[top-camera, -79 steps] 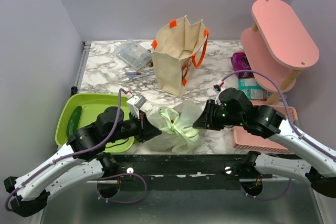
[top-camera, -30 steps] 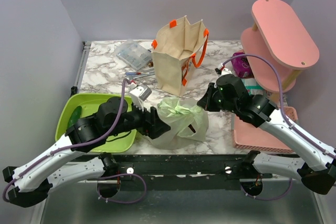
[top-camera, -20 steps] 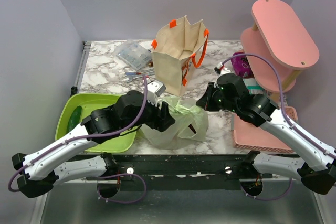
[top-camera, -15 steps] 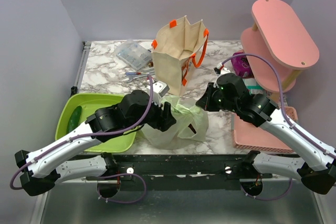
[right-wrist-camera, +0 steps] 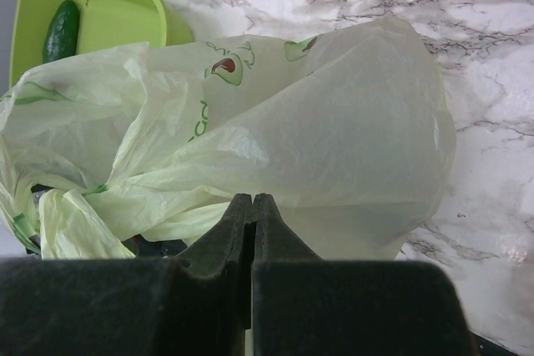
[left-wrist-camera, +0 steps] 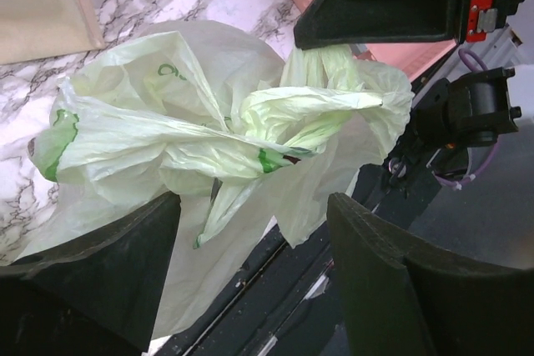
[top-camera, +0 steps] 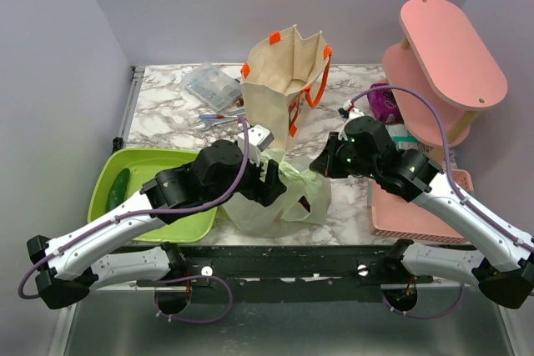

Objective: Place the food into the grocery bag and tie it

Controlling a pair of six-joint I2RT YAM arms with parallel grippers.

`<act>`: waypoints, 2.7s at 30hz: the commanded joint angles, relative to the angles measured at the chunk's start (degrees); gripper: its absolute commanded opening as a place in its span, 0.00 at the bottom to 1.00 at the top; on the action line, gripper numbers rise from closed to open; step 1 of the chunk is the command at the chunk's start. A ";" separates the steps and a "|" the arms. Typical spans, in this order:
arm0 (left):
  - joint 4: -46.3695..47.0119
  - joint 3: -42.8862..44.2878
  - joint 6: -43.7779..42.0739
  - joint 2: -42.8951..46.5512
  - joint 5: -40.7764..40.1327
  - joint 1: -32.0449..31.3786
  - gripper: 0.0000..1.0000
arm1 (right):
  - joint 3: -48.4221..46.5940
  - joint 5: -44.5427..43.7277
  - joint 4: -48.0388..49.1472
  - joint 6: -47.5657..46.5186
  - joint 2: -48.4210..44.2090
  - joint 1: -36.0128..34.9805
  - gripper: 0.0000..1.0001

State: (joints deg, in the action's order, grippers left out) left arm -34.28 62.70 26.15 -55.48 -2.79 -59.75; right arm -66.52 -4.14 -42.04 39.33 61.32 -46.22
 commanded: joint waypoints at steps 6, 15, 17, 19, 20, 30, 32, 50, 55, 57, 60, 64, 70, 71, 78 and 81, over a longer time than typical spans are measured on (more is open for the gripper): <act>9.42 -3.23 -1.11 1.27 -5.44 -0.24 0.74 | -0.37 3.78 2.26 -0.50 0.00 -0.01 0.01; 18.01 -6.96 -0.32 0.40 -5.34 -0.28 0.53 | 0.08 10.09 5.57 -1.69 -0.49 -0.07 0.01; 18.95 -7.02 -0.25 -0.17 -4.85 -0.28 0.46 | 0.16 10.70 5.83 -1.92 -0.46 -0.03 0.01; 19.72 -6.87 -0.31 -0.78 -4.04 -0.28 0.41 | 0.25 11.08 5.99 -2.06 -0.29 -0.04 0.01; 19.94 -6.70 -0.31 -1.09 -3.75 -0.28 0.39 | 0.34 11.41 6.09 -2.13 -0.26 -0.04 0.01; 18.29 -3.49 -0.45 -2.17 0.19 -0.46 0.18 | 1.00 12.67 6.58 -2.29 0.14 -0.01 0.01; 17.10 -2.24 -0.31 -2.26 0.54 -0.70 0.18 | 1.28 13.10 6.70 -2.30 0.41 -0.02 0.01; 13.69 -0.73 0.65 -1.38 0.65 -2.92 0.47 | 0.96 16.17 7.21 -1.97 0.91 -0.06 0.01; 14.62 0.24 -0.50 -2.54 -0.46 -2.95 0.40 | 0.87 16.48 7.15 -2.13 0.96 -0.03 0.01; 14.53 1.33 -1.05 -3.36 -0.84 -3.01 0.39 | 0.80 16.39 6.91 -2.23 0.99 -0.03 0.01; 13.67 3.18 -1.75 -4.34 -1.96 -3.31 0.38 | 0.56 16.43 6.56 -2.50 1.07 -0.03 0.01; 12.30 5.33 -3.17 -4.80 -3.91 -3.89 0.39 | 0.27 16.21 6.10 -2.59 1.08 -0.01 0.01; 11.12 7.91 -5.70 -5.12 -4.13 -4.33 0.40 | 0.42 16.18 6.06 -2.48 1.08 -0.03 0.01; 11.37 7.92 -6.12 -5.07 -3.71 -4.49 0.40 | 0.43 16.14 6.08 -2.46 1.04 -0.04 0.01; 12.18 6.88 -6.32 -5.60 -3.00 -5.32 0.39 | 0.43 16.07 5.81 -2.57 0.99 -0.01 0.01; 10.68 7.70 -6.20 -5.34 -4.60 -5.92 0.45 | 0.68 16.00 5.67 -2.56 0.91 -0.01 0.01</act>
State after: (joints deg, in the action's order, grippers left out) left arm -23.35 69.10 20.73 -61.01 -5.58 -64.60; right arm -65.91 10.81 -36.51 37.54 62.24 -46.22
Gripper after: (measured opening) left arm 0.402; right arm 0.027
